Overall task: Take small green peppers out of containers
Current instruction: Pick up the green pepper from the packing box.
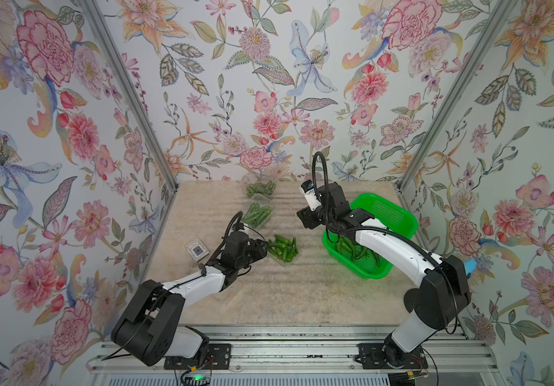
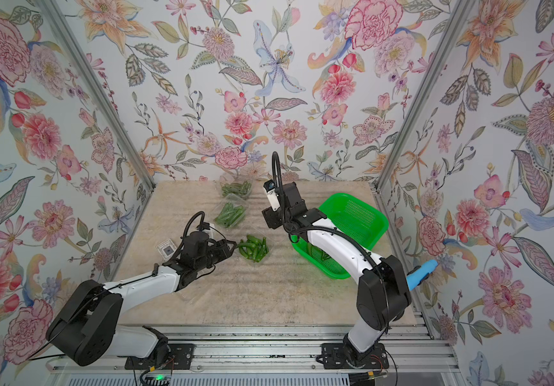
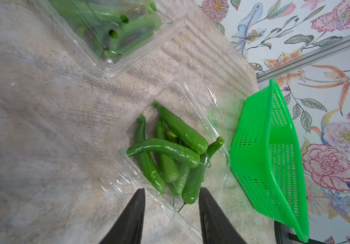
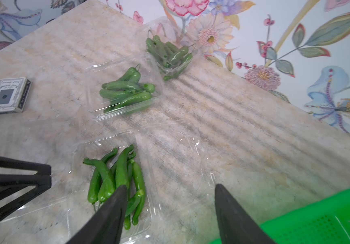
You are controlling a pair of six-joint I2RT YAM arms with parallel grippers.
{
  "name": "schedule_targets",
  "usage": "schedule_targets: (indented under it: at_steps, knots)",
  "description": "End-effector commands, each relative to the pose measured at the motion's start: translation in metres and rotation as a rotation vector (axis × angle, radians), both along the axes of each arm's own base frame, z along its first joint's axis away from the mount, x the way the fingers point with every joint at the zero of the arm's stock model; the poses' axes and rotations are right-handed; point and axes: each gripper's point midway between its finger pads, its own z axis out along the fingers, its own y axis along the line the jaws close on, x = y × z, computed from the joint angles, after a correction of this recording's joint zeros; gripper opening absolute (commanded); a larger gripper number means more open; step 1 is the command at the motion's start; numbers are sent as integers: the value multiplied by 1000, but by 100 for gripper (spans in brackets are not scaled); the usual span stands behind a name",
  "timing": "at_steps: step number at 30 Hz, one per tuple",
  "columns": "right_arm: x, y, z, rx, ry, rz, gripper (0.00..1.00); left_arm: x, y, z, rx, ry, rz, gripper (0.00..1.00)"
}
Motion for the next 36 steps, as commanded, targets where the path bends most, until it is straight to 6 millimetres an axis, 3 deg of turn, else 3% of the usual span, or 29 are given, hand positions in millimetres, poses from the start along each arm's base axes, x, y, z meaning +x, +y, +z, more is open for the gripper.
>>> schedule_targets:
  at_steps: [1,8,15,28,36]
  knots:
    - [-40,35,-54,-78,128,191,62,0,8,4,13,-7,19,46]
    - [-57,72,-93,-178,173,288,45,-2,9,3,21,-4,14,46]
    - [-50,89,-123,-235,201,316,42,-6,15,5,24,-8,20,46]
    - [-41,87,-169,-317,259,298,39,-7,28,10,22,-22,40,46]
    - [-39,82,-177,-360,261,288,36,-7,29,11,18,-28,43,46]
